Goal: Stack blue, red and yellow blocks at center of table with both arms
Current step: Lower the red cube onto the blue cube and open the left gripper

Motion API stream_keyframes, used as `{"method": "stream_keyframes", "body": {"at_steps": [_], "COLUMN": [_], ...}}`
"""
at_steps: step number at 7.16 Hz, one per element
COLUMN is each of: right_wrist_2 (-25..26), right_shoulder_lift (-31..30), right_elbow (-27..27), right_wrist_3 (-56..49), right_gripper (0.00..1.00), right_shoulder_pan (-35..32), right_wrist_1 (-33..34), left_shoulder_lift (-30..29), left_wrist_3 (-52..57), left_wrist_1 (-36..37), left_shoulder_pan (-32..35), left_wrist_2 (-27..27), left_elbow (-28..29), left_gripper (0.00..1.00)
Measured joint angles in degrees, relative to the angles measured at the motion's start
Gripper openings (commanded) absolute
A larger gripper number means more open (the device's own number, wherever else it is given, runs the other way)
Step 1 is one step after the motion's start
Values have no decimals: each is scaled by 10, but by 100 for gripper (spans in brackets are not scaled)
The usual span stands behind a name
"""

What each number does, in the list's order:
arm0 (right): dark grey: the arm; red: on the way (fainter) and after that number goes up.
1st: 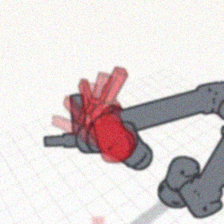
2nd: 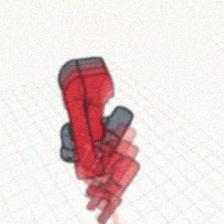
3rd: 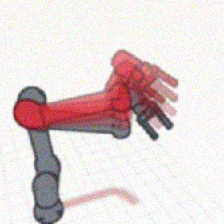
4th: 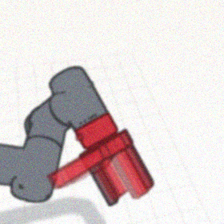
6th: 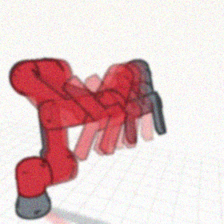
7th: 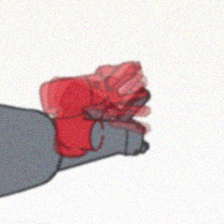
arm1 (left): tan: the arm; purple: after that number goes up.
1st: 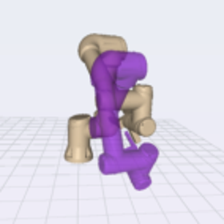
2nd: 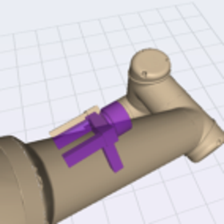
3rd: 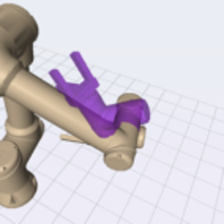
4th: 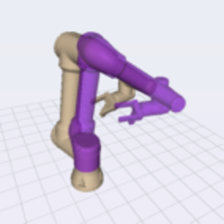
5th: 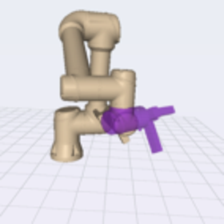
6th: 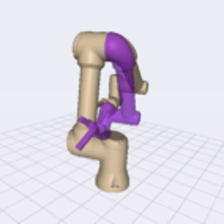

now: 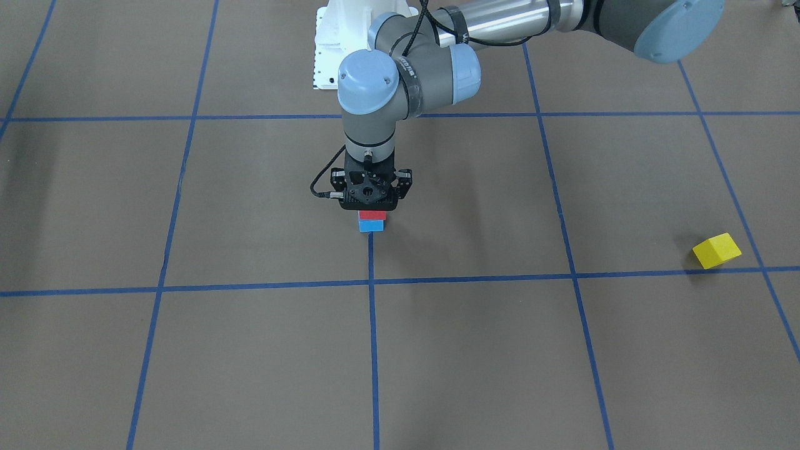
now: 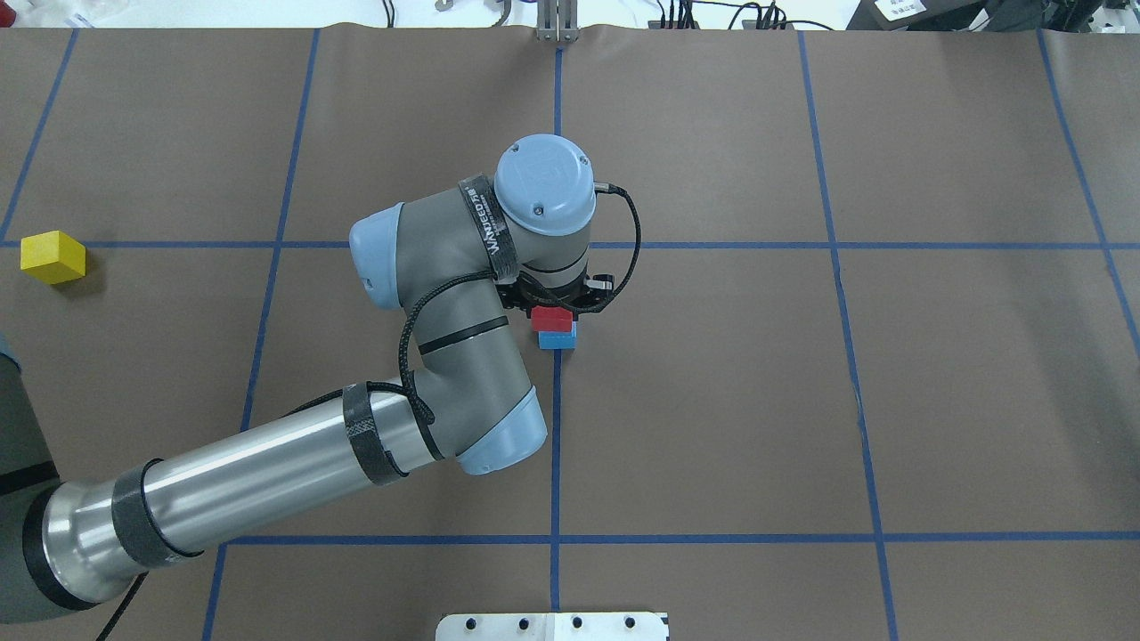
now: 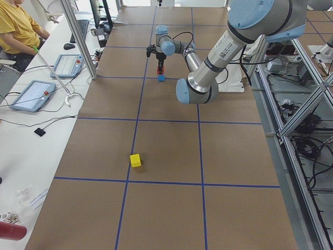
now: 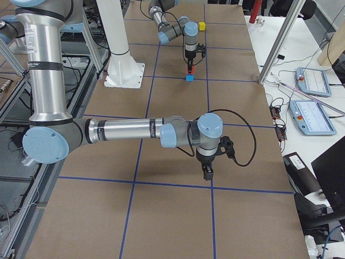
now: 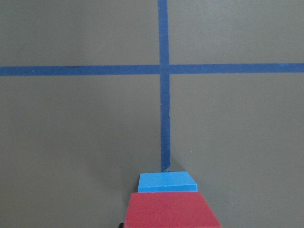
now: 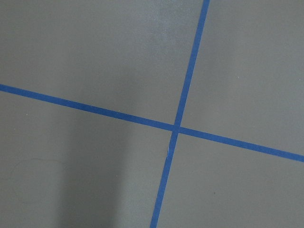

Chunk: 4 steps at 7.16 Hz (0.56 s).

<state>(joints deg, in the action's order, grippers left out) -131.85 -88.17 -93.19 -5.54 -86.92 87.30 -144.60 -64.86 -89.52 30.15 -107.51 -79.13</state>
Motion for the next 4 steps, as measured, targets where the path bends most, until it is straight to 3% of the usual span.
{"method": "stream_keyframes", "body": {"at_steps": [4], "right_wrist_2": [0], "right_shoulder_lift": [0], "right_elbow": [0], "right_wrist_3": [0], "right_gripper": [100], "right_shoulder_pan": [0], "right_wrist_1": [0], "left_shoulder_lift": [0], "left_wrist_3": [3], "left_wrist_1": [0], "left_shoulder_pan": [0], "left_wrist_2": [-3], "left_elbow": [1], "left_gripper": [43]}}
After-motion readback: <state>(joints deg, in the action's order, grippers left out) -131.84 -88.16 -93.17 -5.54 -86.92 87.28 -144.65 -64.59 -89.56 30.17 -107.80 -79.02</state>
